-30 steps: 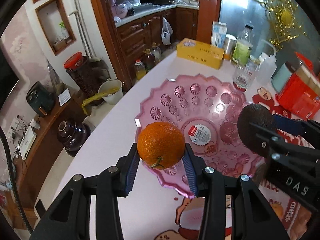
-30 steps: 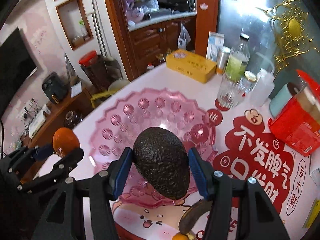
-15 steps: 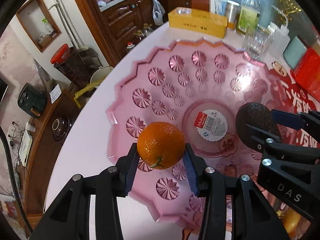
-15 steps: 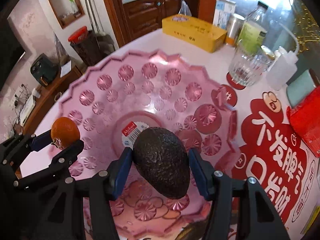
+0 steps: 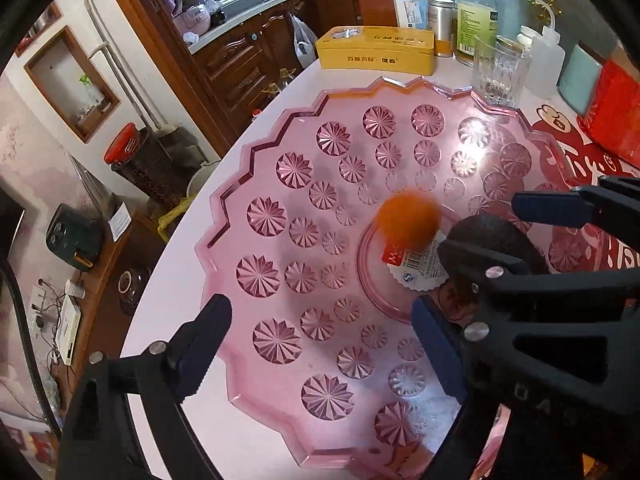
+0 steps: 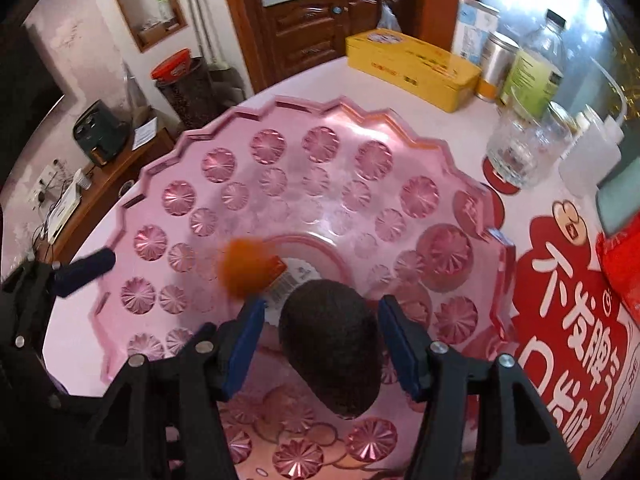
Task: Organize fruits
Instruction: 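Open the left gripper dropping the orange while the right releases the avocado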
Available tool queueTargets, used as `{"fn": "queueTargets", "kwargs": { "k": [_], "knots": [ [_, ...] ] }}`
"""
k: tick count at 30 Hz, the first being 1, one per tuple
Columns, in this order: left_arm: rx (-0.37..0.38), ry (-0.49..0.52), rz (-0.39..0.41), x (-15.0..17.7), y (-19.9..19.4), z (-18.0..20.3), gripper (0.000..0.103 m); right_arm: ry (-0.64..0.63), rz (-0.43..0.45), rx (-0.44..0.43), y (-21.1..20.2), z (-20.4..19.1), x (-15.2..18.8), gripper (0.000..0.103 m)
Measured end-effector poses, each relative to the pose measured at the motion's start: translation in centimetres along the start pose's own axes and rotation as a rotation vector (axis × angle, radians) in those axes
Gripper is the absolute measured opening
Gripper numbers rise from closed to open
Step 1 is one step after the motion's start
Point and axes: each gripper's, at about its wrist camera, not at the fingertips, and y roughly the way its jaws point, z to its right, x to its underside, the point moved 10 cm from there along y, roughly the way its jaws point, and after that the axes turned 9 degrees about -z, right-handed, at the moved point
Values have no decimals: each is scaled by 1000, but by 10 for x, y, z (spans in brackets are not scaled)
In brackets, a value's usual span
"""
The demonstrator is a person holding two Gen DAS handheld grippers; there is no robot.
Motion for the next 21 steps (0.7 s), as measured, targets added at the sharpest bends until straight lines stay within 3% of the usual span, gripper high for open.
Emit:
{"fn": "queueTargets", "kwargs": {
  "k": [21],
  "knots": [
    [41,-70,-6,32,-47,-17,92,45,35,-42,-29,3,11,65]
  ]
}}
